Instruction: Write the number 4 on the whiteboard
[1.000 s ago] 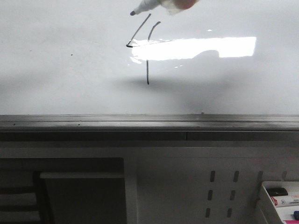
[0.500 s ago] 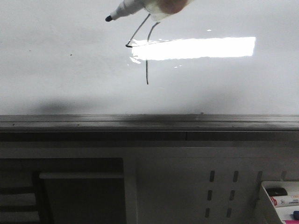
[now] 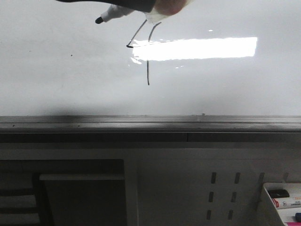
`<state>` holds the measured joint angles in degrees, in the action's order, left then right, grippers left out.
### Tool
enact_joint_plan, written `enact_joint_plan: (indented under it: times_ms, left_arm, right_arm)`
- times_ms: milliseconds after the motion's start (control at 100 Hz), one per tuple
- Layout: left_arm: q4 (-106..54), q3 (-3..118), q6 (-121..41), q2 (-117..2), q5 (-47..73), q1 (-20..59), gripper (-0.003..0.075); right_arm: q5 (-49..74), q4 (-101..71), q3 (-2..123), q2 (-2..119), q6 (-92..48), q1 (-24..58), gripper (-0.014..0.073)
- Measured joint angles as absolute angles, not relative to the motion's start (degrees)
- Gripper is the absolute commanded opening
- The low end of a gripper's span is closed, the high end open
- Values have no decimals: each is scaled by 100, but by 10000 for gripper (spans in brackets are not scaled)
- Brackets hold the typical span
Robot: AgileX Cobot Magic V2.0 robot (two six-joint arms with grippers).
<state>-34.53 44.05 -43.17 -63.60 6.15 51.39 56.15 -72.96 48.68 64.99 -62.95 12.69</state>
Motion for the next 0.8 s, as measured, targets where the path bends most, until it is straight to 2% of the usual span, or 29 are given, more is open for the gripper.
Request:
enact_joint_plan:
  times_ms: [120, 600, 800]
  left_arm:
    - [-3453, 4405, -4327, -6360, 712, 5156, 279]
    - [-3453, 4405, -4338, -6360, 892, 5180, 274]
    - [-3442, 4405, -4502, -6360, 863, 5414, 199]
  right_arm:
    - [5615, -7296, 4868, 6499, -6295, 1269, -45]
    - [5776, -7296, 4868, 6499, -6334, 1269, -45]
    - [5962, -7287, 4868, 6499, -6343, 1269, -45]
